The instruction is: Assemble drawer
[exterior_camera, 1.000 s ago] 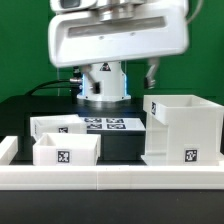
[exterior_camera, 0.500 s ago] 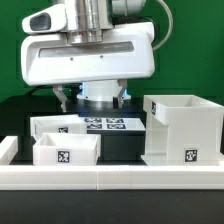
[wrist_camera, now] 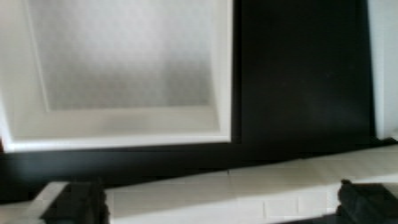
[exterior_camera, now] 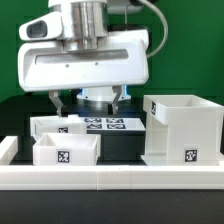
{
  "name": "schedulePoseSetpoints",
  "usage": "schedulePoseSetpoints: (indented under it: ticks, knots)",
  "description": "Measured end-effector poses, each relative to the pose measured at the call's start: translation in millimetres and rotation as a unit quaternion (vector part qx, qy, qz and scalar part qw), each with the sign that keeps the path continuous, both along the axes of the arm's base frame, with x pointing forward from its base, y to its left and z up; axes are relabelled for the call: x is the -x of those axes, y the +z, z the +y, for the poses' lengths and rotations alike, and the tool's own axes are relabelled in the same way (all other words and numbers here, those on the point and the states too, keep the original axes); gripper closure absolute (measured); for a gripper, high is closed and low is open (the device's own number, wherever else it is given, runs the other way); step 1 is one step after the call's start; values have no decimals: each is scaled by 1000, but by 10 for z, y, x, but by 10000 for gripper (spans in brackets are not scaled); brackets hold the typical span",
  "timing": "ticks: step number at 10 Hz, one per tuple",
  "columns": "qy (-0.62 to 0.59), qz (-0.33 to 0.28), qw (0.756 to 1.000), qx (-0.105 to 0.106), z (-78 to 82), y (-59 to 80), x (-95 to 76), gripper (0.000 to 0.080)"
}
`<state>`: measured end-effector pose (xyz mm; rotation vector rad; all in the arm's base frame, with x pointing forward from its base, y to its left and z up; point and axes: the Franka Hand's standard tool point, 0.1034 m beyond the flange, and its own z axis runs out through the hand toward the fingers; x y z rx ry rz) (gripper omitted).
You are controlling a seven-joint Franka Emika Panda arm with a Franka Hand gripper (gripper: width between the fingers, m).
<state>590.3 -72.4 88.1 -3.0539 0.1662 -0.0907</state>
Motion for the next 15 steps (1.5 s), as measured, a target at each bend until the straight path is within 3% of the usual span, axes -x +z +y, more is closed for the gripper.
schedulePoseSetpoints:
  ticks: [2,7,12,15]
  knots:
    - [-3,-2,1000,9,-15,-207,167,150]
    - [-5,0,1000,19,-56,-507,238,150]
    - [-4,3,1000,19,-89,-539,257,150]
    - [-2,1,1000,27,-62,-749,373,150]
